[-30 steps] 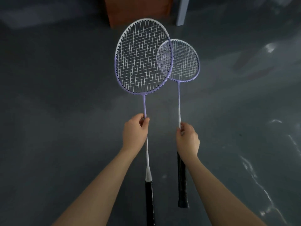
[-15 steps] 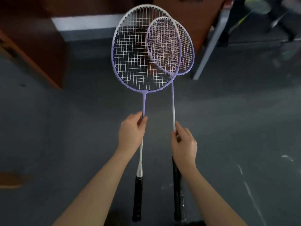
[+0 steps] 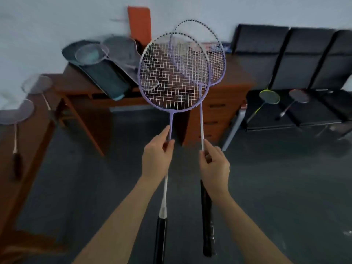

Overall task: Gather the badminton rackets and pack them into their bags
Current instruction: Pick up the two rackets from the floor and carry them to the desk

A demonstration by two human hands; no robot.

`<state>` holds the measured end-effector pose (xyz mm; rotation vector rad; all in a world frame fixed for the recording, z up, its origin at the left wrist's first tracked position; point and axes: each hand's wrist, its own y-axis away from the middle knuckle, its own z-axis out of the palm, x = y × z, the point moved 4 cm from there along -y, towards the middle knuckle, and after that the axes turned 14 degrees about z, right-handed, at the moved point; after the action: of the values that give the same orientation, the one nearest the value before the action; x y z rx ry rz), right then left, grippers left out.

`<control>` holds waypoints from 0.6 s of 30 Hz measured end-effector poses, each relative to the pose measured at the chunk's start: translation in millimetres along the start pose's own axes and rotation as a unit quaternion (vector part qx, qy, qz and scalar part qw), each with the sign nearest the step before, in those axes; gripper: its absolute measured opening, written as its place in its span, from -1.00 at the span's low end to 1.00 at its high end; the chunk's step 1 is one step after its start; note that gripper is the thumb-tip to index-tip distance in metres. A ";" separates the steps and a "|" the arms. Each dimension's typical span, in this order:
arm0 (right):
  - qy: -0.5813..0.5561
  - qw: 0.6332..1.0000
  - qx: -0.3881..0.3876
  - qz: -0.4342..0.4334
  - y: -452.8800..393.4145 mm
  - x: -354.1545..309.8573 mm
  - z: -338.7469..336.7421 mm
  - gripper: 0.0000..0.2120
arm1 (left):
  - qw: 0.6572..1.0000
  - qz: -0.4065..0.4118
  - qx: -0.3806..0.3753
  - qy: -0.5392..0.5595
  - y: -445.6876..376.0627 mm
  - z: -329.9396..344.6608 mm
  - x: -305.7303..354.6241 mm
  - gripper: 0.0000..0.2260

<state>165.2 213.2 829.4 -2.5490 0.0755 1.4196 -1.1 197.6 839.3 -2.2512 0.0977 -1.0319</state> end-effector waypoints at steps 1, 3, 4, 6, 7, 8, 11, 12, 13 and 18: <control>-0.006 1.000 0.004 -0.007 -6.9 -13.0 1.6 -0.67 | 1.000 0.006 0.002 -0.001 -14.7 -7.6 -0.2 -0.59; -0.010 1.000 0.010 -0.018 -23.7 -31.8 6.5 -0.67 | 1.000 0.015 0.009 -0.004 -42.9 -16.1 -5.3 -0.59; -0.010 1.000 0.011 -0.020 -33.3 -38.8 9.2 -0.67 | 1.000 0.018 0.012 -0.005 -56.1 -18.2 -8.1 -0.59; -0.009 1.000 0.009 -0.023 -55.9 -50.2 16.0 -0.66 | 0.999 0.025 0.020 -0.001 -82.6 -18.2 -14.8 -0.59; -0.009 1.000 0.009 -0.028 -68.8 -54.6 20.2 -0.65 | 0.999 0.032 0.022 -0.002 -96.8 -16.1 -19.3 -0.60; -0.008 0.999 0.010 -0.034 -82.6 -58.5 25.0 -0.65 | 0.999 0.038 0.024 -0.004 -111.3 -13.0 -24.0 -0.60; 0.005 0.999 0.014 -0.040 -132.5 -66.2 43.9 -0.65 | 0.998 0.049 0.032 -0.004 -158.4 2.3 -40.0 -0.61; 0.006 0.999 0.014 -0.039 -151.5 -67.8 50.8 -0.65 | 0.998 0.053 0.034 -0.005 -176.0 9.0 -45.3 -0.61; 0.004 0.999 0.013 -0.039 -171.5 -69.0 57.2 -0.65 | 0.998 0.055 0.034 -0.010 -195.0 16.4 -50.9 -0.61; 0.024 0.998 0.008 -0.057 -283.2 -75.9 79.3 -0.65 | 0.998 0.045 0.033 -0.035 -300.4 60.6 -81.8 -0.62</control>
<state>101.8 501.5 900.9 -2.5299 -0.0497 1.3108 -72.7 491.8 933.8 -2.1992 0.1313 -0.8959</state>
